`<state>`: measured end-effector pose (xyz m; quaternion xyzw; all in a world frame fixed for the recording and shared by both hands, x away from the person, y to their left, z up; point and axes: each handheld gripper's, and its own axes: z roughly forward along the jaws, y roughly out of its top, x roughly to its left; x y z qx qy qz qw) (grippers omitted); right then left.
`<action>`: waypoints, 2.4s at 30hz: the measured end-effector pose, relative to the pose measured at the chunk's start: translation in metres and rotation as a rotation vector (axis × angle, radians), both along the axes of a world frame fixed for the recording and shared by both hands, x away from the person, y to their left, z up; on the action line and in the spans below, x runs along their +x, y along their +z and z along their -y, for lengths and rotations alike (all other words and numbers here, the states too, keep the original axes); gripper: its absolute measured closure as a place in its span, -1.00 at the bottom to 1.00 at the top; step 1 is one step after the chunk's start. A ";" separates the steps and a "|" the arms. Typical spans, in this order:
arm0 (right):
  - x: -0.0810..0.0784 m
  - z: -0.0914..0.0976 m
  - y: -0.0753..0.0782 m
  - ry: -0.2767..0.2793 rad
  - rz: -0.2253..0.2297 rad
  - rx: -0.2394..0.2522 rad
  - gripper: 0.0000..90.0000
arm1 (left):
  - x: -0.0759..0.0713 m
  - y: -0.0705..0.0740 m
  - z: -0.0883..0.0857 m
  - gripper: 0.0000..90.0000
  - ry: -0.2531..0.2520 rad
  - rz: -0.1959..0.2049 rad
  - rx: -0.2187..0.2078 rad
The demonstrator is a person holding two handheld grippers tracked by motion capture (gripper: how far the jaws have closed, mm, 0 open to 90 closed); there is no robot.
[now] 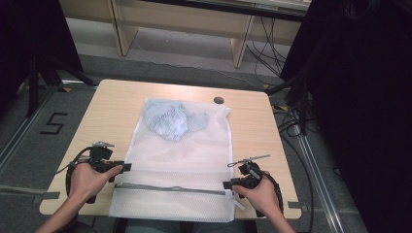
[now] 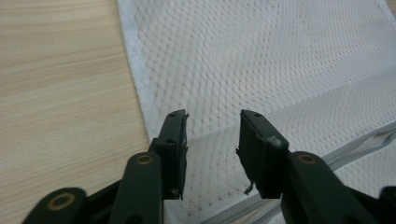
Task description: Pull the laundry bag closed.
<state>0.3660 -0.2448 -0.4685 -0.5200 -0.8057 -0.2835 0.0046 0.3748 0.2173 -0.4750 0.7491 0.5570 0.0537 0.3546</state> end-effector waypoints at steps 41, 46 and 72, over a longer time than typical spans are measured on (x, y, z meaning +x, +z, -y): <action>0.011 -0.157 0.014 0.260 -0.020 0.108 0.58 | 0.000 -0.008 -0.005 0.99 -0.065 -0.240 0.201; 0.012 -0.170 0.014 0.263 -0.025 0.120 0.59 | 0.000 -0.009 -0.005 0.99 -0.062 -0.258 0.201; 0.015 -0.261 -0.014 0.357 -0.095 0.214 0.60 | 0.000 -0.011 -0.004 0.99 -0.054 -0.292 0.210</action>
